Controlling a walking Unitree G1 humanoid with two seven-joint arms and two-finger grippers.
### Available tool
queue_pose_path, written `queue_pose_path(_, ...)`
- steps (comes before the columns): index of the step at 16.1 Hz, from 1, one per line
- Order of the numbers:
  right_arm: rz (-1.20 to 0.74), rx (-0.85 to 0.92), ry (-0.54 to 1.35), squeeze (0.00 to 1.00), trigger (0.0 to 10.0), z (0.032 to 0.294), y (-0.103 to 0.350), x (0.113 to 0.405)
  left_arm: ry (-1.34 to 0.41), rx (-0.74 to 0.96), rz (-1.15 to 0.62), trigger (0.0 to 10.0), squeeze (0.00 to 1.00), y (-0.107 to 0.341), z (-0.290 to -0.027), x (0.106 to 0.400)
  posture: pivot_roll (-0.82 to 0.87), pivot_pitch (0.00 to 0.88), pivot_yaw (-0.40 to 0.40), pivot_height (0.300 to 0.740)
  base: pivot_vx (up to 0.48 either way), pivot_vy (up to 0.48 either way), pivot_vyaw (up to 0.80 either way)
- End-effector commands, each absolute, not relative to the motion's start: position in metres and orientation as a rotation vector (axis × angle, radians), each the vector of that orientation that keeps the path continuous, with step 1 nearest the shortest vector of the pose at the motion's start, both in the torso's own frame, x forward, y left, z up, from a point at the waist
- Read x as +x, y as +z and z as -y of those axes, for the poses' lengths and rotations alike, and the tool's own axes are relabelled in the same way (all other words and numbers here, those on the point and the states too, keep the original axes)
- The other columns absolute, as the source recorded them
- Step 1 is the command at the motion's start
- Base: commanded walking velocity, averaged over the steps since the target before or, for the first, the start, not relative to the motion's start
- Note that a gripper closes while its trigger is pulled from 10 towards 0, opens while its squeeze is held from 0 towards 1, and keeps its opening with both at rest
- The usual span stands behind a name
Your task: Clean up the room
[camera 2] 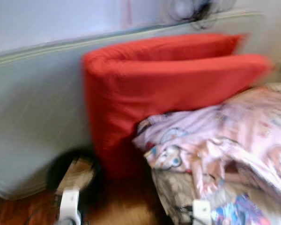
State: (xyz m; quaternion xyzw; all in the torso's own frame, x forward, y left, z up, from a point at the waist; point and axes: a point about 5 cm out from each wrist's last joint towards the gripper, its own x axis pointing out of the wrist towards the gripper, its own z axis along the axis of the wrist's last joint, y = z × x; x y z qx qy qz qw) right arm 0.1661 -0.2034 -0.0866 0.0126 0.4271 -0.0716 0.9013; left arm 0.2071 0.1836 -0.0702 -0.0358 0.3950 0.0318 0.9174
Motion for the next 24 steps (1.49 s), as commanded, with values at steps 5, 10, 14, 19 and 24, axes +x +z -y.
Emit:
queue_pose_path(5,-0.910,0.051,-0.128,0.00,10.0,0.1925,-0.0906,0.1613,0.069,-0.054,-0.801,10.0,0.00,-0.0670,-0.1905,0.2109,-0.04,0.004,0.027,0.740,0.000,0.427,0.00)
queue_pose_path(10,-0.910,0.048,-0.119,0.00,10.0,0.1915,-0.0905,0.1619,0.068,-0.053,-0.800,10.0,0.00,-0.0667,-0.1905,0.2115,-0.03,0.008,0.027,0.740,0.000,0.349,0.00)
queue_pose_path(14,-0.905,0.048,-0.119,0.00,10.0,0.1921,-0.0901,0.1625,0.070,-0.055,-0.799,10.0,0.00,-0.0664,-0.1906,0.2121,-0.03,0.021,0.026,0.740,0.000,0.349,0.00)
queue_pose_path(19,-0.915,0.024,-0.096,0.00,10.0,0.1910,-0.0907,0.1617,0.069,-0.056,-0.801,10.0,0.00,-0.0668,-0.1901,0.2116,-0.03,0.037,0.022,0.740,0.000,0.374,0.00)
queue_pose_path(24,-0.918,0.015,-0.087,0.00,10.0,0.1910,-0.0906,0.1622,0.070,-0.059,-0.800,10.0,0.00,-0.0668,-0.1895,0.2117,-0.03,0.043,0.022,0.740,0.000,0.349,0.00)
